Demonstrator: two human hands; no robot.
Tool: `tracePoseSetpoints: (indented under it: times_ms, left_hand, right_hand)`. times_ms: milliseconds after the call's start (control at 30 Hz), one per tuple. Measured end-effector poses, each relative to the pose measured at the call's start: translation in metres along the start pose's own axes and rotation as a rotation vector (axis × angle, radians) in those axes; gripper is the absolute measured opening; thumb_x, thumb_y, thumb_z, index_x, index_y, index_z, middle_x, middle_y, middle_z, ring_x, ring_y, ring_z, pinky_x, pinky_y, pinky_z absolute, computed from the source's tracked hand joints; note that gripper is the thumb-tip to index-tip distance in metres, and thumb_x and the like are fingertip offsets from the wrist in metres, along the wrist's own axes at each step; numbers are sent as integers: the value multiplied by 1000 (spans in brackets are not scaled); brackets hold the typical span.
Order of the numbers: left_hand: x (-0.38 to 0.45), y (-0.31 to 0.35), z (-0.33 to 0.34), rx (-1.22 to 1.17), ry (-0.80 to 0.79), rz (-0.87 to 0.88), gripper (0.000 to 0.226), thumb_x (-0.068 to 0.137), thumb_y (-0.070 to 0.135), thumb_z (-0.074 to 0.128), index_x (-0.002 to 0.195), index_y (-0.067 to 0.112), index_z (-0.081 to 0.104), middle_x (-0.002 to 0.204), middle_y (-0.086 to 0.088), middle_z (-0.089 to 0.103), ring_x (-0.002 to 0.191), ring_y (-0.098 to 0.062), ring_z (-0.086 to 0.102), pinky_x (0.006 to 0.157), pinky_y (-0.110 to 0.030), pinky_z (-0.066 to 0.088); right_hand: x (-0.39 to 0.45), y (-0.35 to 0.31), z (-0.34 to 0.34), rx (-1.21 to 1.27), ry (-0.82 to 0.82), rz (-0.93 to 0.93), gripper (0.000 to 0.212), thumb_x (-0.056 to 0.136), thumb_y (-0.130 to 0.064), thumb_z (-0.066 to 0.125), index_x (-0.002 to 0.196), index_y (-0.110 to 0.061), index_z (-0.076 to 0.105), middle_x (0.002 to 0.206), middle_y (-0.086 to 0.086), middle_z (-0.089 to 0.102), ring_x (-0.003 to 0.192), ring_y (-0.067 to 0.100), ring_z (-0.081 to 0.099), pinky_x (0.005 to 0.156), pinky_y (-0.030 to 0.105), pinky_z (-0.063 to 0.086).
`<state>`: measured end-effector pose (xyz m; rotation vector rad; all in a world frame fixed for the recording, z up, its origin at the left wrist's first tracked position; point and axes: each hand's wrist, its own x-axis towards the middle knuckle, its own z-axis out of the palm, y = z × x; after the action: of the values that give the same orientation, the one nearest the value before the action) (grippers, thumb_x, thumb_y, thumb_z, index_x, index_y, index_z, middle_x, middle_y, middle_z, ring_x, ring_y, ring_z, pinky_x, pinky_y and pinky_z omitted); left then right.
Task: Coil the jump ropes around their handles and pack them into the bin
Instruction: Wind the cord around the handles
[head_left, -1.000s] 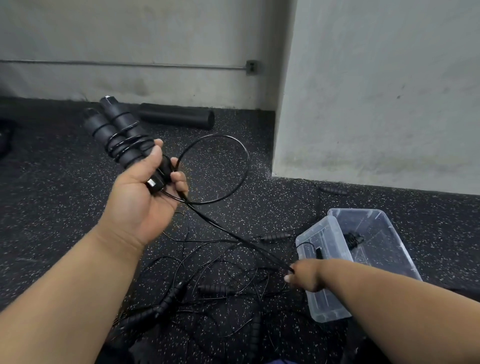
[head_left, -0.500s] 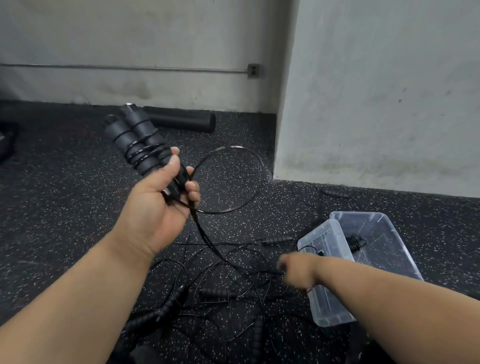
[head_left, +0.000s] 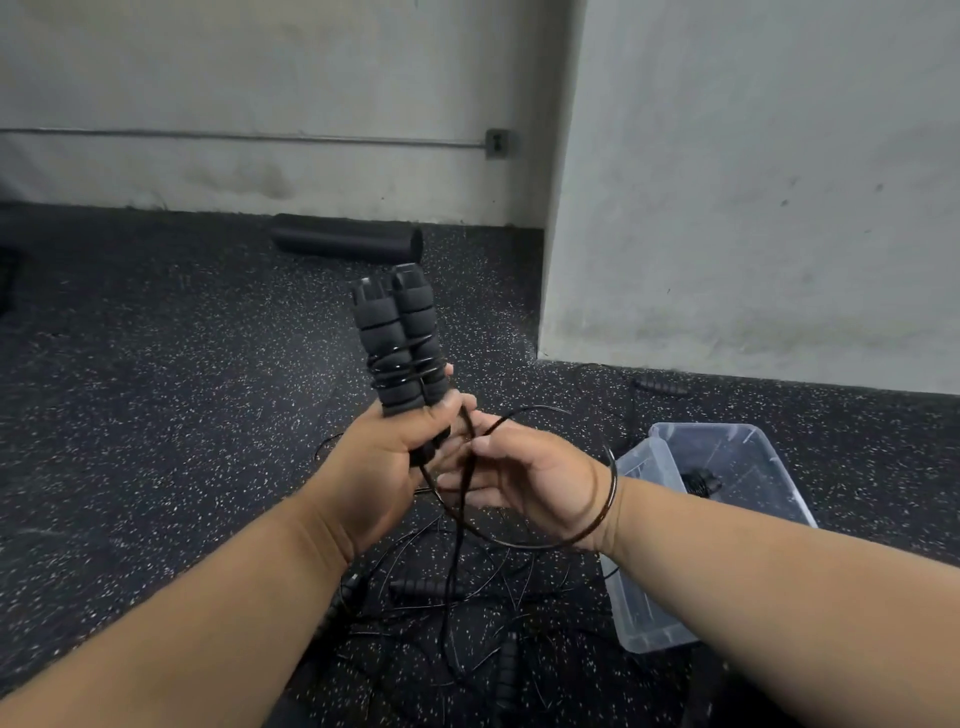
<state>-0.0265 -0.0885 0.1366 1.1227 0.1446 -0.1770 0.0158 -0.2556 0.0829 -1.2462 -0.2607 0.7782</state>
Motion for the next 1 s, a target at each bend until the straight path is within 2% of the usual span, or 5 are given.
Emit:
tracePoseSetpoints:
  times_ms: [200, 433, 667, 800, 1000]
  left_hand:
    - [-1, -2, -8, 302, 92, 81, 31, 87, 25, 80, 118, 25, 72, 113, 1, 73, 110, -21, 63, 103, -44, 49]
    - [4, 1, -17, 374, 144, 7, 33, 98, 14, 71, 128, 10, 59, 88, 2, 66, 86, -21, 58, 82, -37, 51]
    - [-1, -8, -7, 547, 29, -74, 28, 96, 14, 72, 120, 4, 61, 83, -2, 71, 76, -12, 64, 69, -26, 53]
    - [-2, -1, -7, 618, 126, -48, 23, 96, 16, 73, 115, 12, 61, 92, -3, 66, 82, -16, 62, 74, -29, 55]
    - [12, 11, -49, 1217, 410, -86, 29, 94, 21, 68, 111, 36, 50, 88, 0, 70, 79, -24, 67, 73, -38, 53]
  right_hand:
    - [-2, -4, -27, -271, 171, -80, 20, 79, -10, 55, 81, -19, 73, 107, 10, 78, 95, 19, 71, 81, 35, 52]
    - [-8, -13, -72, -1533, -102, 276, 94, 84, 10, 49, 160, -39, 29, 130, 1, 70, 92, 22, 72, 73, 37, 61]
    - [-7, -22, -14, -504, -54, 53, 36, 99, -3, 57, 130, -20, 60, 114, 0, 74, 96, 12, 66, 86, 26, 49]
    - [-9, -20, -17, -511, 127, 47, 19, 102, -23, 59, 83, -19, 59, 75, -1, 58, 75, 18, 58, 79, 39, 49]
    - [-25, -47, -13, -719, -7, 12, 28, 105, -32, 56, 79, -21, 54, 64, 0, 56, 58, 20, 59, 80, 41, 57]
